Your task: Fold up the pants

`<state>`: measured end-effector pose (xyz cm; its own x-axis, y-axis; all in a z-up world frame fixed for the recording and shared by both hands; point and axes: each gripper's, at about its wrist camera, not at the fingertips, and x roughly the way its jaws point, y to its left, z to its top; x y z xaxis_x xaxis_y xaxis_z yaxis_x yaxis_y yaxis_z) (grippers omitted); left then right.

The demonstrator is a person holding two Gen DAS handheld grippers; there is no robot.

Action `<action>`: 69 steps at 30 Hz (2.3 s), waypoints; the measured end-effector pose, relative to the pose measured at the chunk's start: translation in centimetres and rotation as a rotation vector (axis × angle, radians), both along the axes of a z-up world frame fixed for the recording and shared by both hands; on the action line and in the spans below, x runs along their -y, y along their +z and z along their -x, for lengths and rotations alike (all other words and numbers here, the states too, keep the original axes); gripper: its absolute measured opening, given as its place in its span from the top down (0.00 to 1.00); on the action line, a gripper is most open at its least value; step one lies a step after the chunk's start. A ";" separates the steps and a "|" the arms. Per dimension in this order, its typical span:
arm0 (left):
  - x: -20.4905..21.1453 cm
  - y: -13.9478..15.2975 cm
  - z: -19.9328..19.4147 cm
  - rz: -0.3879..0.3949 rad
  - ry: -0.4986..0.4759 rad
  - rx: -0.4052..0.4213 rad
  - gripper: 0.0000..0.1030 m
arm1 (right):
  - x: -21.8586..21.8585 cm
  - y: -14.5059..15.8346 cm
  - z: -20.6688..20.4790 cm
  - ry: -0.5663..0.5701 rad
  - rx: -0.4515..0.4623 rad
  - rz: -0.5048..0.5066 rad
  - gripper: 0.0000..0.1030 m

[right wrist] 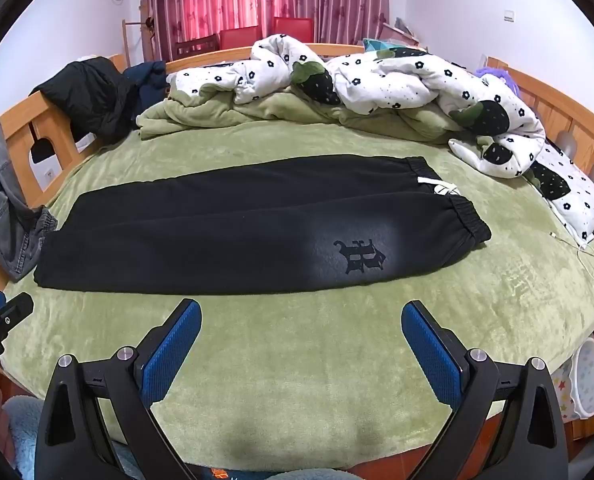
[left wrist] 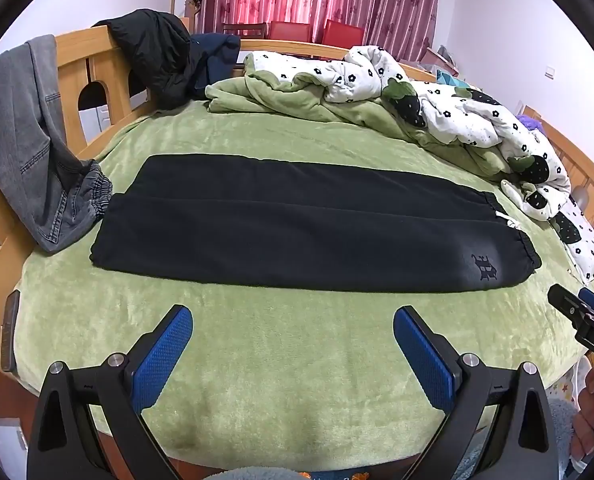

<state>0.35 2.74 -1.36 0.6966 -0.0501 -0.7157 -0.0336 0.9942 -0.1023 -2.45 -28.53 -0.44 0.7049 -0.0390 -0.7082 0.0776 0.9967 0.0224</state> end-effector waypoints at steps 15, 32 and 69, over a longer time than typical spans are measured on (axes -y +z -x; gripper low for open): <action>0.0 0.1 -0.1 0.001 0.000 -0.001 0.02 | 0.1 0.0 0.0 0.000 -0.001 0.000 0.04; -1.5 2.3 1.4 0.142 -0.056 -0.035 0.02 | -1.3 0.8 0.5 0.011 0.040 0.037 0.04; -13.3 -15.8 -9.2 0.407 0.244 -0.141 0.10 | 13.9 -14.9 -7.4 -0.149 -0.021 -0.148 0.05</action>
<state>9.54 16.01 -17.17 0.6209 -0.1925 -0.7598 -0.3015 0.8361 -0.4582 4.94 -42.40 -15.33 0.6841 -0.0363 -0.7285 0.2257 0.9603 0.1641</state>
